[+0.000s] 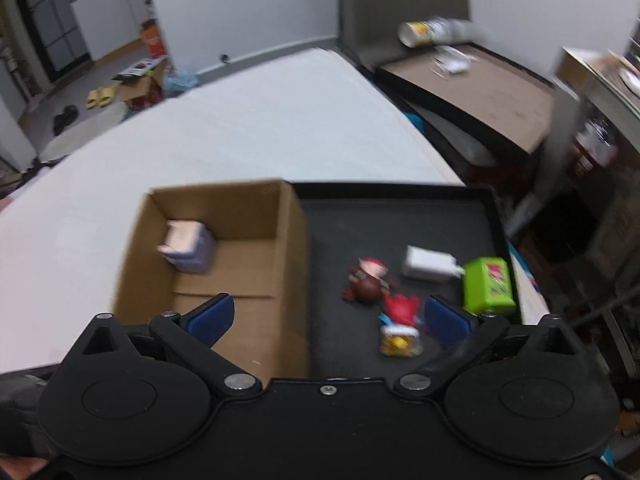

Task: Organize rigid objects
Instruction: 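Move the right tool back over the tray toward the pink dinosaur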

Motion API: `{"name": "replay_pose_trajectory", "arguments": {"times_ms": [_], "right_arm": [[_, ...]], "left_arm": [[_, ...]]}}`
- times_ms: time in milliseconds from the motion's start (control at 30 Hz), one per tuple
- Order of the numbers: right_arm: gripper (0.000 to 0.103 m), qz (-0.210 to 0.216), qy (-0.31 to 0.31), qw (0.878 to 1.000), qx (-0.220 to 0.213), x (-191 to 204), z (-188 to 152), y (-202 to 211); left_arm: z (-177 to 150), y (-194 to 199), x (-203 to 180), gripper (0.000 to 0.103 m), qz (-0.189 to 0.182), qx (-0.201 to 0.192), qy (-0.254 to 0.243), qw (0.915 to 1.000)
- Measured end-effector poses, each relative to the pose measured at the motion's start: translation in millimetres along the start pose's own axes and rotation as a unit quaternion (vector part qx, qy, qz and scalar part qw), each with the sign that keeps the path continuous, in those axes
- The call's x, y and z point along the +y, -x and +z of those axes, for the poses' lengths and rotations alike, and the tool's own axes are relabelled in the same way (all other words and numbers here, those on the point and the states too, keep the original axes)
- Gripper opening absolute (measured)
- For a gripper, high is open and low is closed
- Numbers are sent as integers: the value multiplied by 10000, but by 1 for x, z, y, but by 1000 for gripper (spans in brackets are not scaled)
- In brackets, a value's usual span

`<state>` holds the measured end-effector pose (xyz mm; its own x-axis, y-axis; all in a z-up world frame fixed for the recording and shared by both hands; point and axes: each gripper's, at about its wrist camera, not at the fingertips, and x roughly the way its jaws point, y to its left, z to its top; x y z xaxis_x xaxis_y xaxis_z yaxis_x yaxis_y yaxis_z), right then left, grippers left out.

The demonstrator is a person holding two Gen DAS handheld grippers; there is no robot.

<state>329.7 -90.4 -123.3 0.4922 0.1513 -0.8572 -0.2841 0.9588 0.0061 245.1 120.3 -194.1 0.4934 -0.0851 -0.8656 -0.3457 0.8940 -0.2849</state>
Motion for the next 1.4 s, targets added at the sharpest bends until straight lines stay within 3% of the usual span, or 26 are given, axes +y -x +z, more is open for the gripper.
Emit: {"name": "replay_pose_trajectory", "arguments": {"times_ms": [167,300,433,867,1200,1400], "right_arm": [[103,-318,-303,9986,286,-25,-15,-5],[103,-293,-330,9987,266,-41,-32,-2],[103,-145,-429,9985,306,-55,-42,1],[103,375,-573,9976,-136,-93,-63,20],[78,318,-708,9969,-90,-116,-71,3],[77,265,-845,9960,-107,-128,-69,-16]], "left_arm": [[-1,3,0,20,11,-34,0,10000],[-2,5,-1,20,26,-68,-7,10000],[-3,6,-2,20,45,-81,-5,10000],[-3,8,-6,20,132,-121,-66,9998],[-5,13,-5,16,57,-217,-104,9997],[-5,11,-5,16,63,-203,-103,9997]]}}
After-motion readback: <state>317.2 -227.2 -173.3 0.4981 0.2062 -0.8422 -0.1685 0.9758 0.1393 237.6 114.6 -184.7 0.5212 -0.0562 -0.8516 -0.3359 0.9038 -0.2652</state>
